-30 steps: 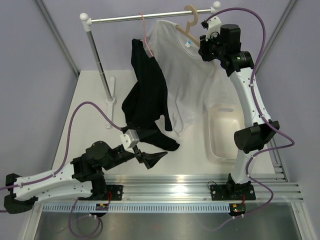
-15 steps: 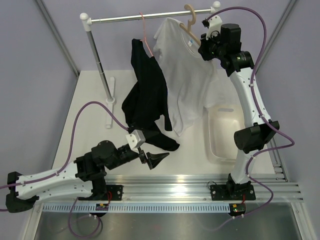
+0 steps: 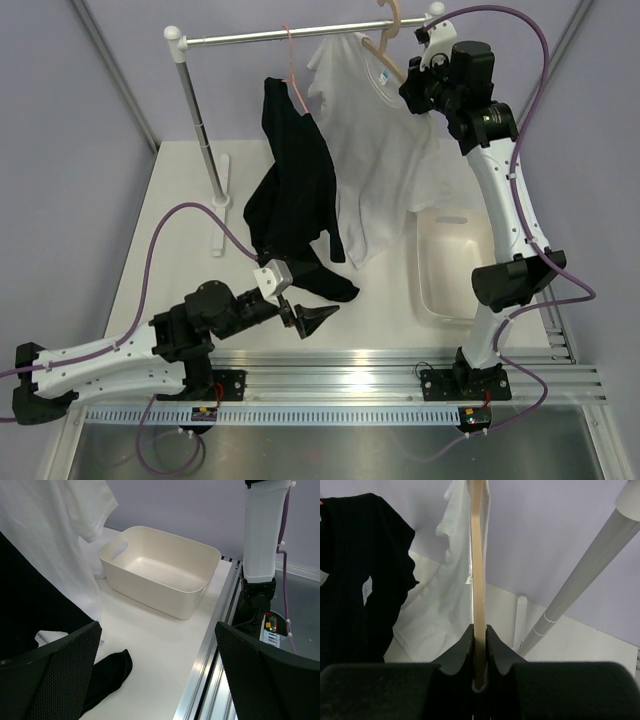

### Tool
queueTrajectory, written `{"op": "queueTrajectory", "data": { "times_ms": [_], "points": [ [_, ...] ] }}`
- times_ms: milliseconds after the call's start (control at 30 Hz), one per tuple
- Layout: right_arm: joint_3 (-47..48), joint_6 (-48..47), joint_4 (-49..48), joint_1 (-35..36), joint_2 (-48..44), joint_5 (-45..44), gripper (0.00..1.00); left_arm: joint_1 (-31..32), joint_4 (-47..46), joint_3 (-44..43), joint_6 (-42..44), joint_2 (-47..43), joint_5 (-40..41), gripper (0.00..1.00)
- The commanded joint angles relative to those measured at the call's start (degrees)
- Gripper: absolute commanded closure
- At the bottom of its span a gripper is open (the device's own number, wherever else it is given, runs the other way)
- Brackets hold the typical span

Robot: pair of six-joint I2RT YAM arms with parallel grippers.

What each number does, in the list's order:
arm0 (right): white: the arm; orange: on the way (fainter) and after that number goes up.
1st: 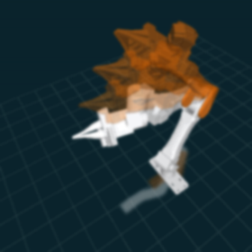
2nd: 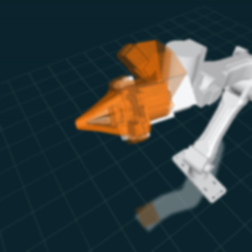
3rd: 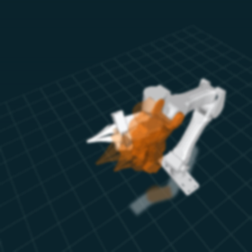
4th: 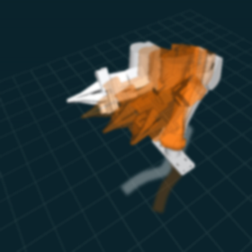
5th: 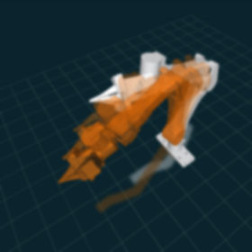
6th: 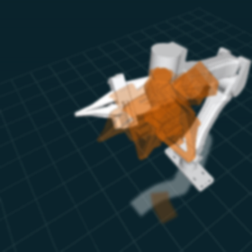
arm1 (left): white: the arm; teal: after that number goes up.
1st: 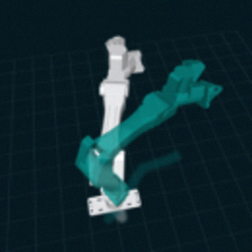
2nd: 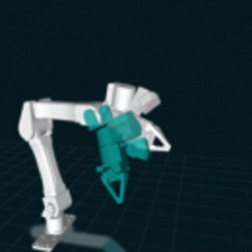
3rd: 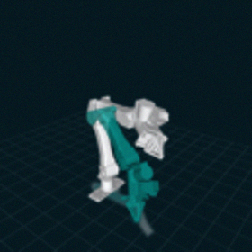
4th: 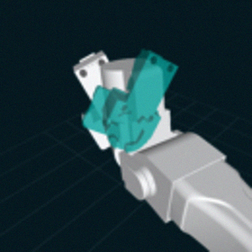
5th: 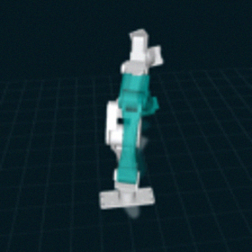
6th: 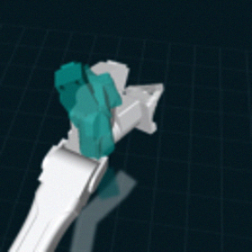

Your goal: Remove the t-shirt from the hanger

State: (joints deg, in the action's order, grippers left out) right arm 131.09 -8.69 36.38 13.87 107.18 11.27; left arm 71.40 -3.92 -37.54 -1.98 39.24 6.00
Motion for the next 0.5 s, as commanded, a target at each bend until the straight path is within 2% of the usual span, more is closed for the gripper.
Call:
{"op": "queueTrajectory", "data": {
  "times_ms": [0,267,467],
  "points": [
    [0.32,1.48,-9.05,0.11,-6.89,1.83,1.0,0.15,-2.05,-2.45,-0.04,0.13,0.33,0.01],
    [-4.25,2.54,-5.53,0.19,-11.98,1.21,1.0,0.15,-2.93,-1.92,-0.84,-0.75,0.15,0.01],
    [-11.28,3.24,-6.24,0.19,-16.46,0.95,1.0,0.23,-1.79,-2.19,0.13,-2.06,1.91,0.01]
  ]
}}
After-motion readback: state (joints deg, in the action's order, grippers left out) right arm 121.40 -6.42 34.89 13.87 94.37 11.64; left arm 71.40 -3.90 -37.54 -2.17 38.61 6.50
